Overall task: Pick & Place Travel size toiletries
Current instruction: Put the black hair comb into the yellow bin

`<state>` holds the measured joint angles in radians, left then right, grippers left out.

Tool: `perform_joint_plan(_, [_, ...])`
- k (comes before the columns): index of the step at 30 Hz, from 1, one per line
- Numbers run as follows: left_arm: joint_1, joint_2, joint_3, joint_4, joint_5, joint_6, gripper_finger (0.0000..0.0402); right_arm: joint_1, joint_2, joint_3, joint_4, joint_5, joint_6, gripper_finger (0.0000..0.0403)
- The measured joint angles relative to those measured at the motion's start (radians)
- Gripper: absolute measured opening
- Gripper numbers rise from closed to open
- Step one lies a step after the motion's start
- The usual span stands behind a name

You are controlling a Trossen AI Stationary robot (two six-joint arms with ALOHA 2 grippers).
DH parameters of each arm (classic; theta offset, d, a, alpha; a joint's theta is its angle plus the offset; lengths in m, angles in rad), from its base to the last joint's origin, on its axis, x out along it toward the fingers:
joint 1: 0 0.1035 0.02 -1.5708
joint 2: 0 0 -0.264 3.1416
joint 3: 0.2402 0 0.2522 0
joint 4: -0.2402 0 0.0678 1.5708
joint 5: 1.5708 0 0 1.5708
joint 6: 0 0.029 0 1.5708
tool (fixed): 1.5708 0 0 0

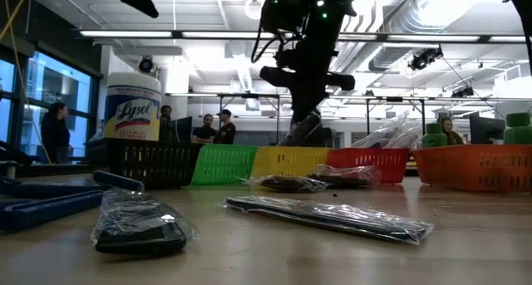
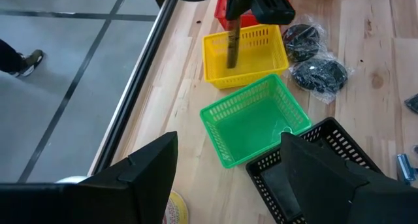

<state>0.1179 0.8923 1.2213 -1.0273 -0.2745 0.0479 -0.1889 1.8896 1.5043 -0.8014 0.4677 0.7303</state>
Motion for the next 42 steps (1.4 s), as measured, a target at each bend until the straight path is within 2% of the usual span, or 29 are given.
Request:
perform_joint_plan(10, [0.000, 0.000, 0.000, 0.000, 0.000, 0.000, 0.0260, 0.019, 0.002, 0.001, 0.115, -0.022, 0.040, 0.0003])
perform_joint_plan(16, [0.000, 0.000, 0.000, 0.000, 0.000, 0.000, 0.0260, 0.037, 0.028, 0.001, 0.119, 0.031, 0.091, 0.0003])
perform_joint_plan(21, [0.000, 0.000, 0.000, 0.000, 0.000, -0.001, 0.0260, 0.048, 0.039, 0.000, 0.143, 0.021, 0.084, 0.0003])
perform_joint_plan(25, [0.000, 0.000, 0.000, 0.000, 0.000, -0.001, 0.0260, 0.042, 0.041, 0.000, 0.139, -0.057, 0.086, 0.0008])
perform_joint_plan(29, [0.000, 0.000, 0.000, 0.000, 0.000, -0.001, 0.0260, 0.035, 0.041, 0.000, 0.136, -0.110, 0.089, 0.0037])
perform_joint_plan(33, [0.000, 0.000, 0.000, 0.000, 0.000, -0.001, 0.0260, 0.035, 0.041, 0.000, 0.124, -0.130, 0.096, 0.0091])
perform_joint_plan(38, [0.000, 0.000, 0.000, 0.000, 0.000, -0.001, 0.0260, 0.020, 0.003, 0.000, 0.092, -0.319, 0.142, 0.0152])
perform_joint_plan(42, [0.000, 0.000, 0.000, -0.001, 0.001, -0.002, 0.0260, 0.055, -0.053, 0.000, 0.074, -0.423, 0.146, 0.0172])
